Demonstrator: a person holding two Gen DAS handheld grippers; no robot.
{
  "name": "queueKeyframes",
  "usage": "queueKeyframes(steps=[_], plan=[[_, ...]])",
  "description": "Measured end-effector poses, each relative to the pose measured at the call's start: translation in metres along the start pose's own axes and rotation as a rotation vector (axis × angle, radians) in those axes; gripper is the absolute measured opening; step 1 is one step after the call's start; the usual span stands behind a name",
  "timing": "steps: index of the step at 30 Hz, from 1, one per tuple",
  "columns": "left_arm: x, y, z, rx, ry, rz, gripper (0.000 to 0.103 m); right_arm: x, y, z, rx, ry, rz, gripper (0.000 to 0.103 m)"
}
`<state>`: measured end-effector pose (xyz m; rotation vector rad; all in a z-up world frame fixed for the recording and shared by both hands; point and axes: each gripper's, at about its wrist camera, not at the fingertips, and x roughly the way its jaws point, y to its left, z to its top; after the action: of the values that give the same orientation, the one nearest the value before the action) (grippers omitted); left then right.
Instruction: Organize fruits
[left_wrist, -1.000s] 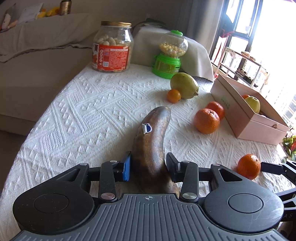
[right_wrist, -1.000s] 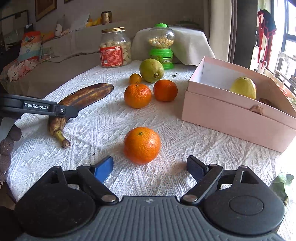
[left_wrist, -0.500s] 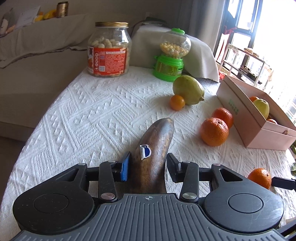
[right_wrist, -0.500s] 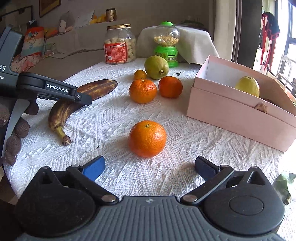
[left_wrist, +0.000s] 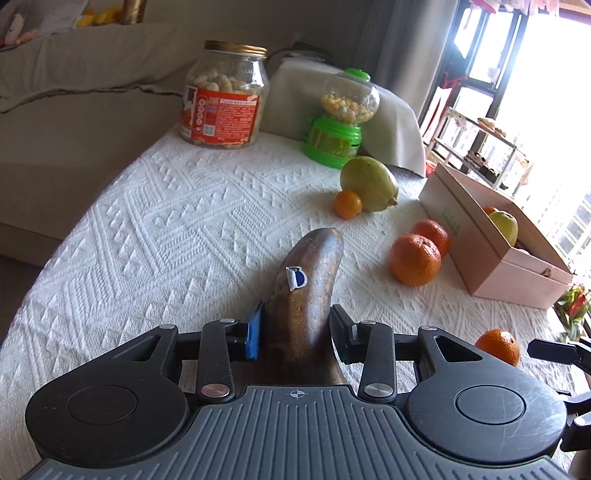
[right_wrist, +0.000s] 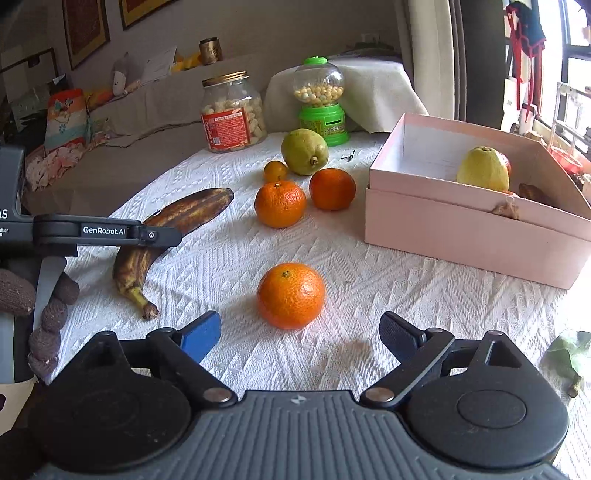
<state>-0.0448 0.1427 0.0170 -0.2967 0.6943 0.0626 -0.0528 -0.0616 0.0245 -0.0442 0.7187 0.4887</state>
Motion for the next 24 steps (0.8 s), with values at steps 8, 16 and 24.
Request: queueKeyframes(steps=[8, 16, 24], plan=[[0.013, -0.013, 0.010, 0.108, 0.038, 0.052, 0.042, 0.018, 0.014, 0.012, -0.079, 0.025, -0.040, 0.057], [0.002, -0.016, 0.012, 0.130, 0.002, 0.041, 0.041, 0.004, 0.017, 0.017, -0.125, 0.002, -0.051, 0.042], [-0.076, -0.087, 0.125, 0.175, -0.309, -0.218, 0.041, -0.072, -0.034, 0.048, 0.003, -0.244, -0.127, 0.042]])
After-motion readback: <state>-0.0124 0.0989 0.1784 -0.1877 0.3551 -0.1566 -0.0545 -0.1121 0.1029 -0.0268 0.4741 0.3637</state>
